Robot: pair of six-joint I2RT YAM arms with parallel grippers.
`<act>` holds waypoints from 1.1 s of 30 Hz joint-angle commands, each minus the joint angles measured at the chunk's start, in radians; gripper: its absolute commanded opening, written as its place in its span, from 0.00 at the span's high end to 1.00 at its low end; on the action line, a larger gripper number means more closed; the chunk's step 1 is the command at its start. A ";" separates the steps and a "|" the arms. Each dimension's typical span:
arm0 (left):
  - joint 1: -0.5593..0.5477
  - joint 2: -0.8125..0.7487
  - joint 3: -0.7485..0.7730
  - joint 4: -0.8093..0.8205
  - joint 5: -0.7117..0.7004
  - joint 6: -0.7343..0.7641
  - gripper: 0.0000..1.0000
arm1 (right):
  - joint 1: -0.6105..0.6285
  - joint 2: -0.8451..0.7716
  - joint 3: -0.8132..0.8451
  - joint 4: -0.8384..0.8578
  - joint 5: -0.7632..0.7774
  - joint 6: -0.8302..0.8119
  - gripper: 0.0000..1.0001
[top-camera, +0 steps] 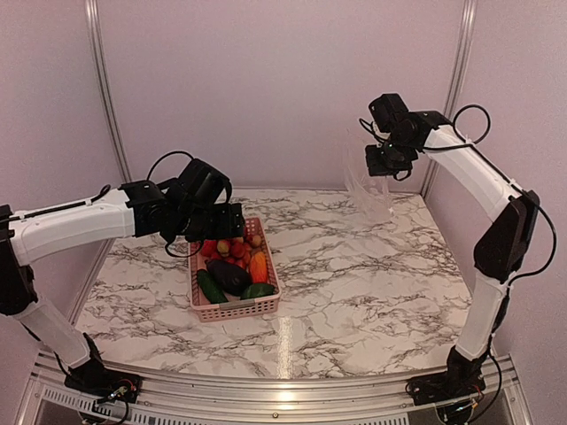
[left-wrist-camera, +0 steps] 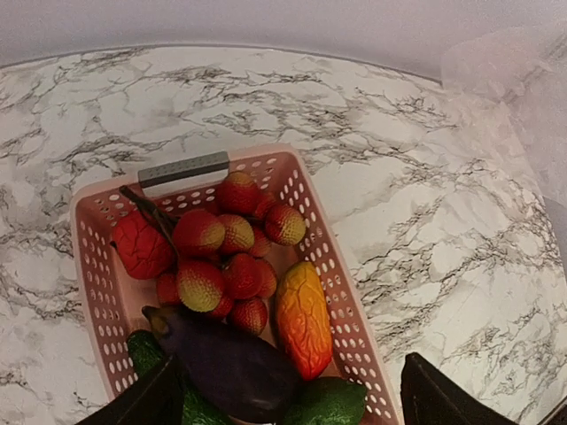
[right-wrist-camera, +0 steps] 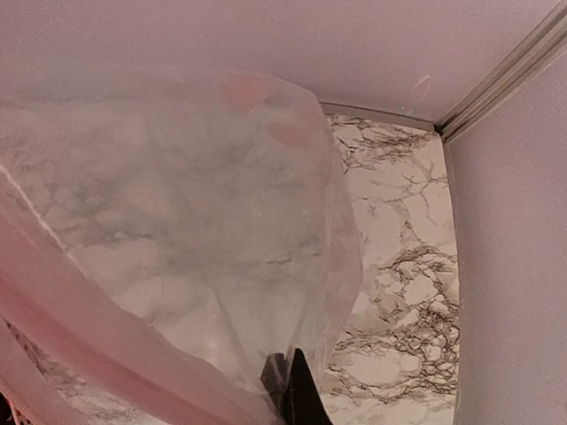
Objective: Place the food in the zip-top bag and seal the zipper
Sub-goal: Open the zipper food storage bag at the center of the board, then pick up the fake vegetable from the bin.
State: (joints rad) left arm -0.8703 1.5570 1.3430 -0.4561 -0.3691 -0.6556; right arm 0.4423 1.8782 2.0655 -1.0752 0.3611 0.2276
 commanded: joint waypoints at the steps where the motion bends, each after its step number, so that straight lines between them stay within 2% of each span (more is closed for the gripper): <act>1: 0.046 -0.044 -0.112 -0.164 0.003 -0.267 0.15 | 0.029 -0.021 -0.052 0.037 -0.079 0.005 1.00; 12: 0.079 0.069 -0.145 -0.160 0.138 -0.369 0.20 | 0.114 -0.017 -0.202 0.109 -0.160 -0.004 1.00; 27: 0.079 0.283 -0.019 -0.107 0.235 -0.398 0.24 | 0.124 -0.048 -0.277 0.152 -0.215 -0.015 1.00; 33: 0.095 0.377 0.058 -0.178 0.282 -0.390 0.21 | 0.126 -0.056 -0.276 0.150 -0.222 -0.004 1.00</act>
State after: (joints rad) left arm -0.7895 1.8690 1.3518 -0.5819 -0.1341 -1.0492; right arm 0.5587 1.8648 1.7882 -0.9421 0.1539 0.2127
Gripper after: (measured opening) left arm 0.773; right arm 0.003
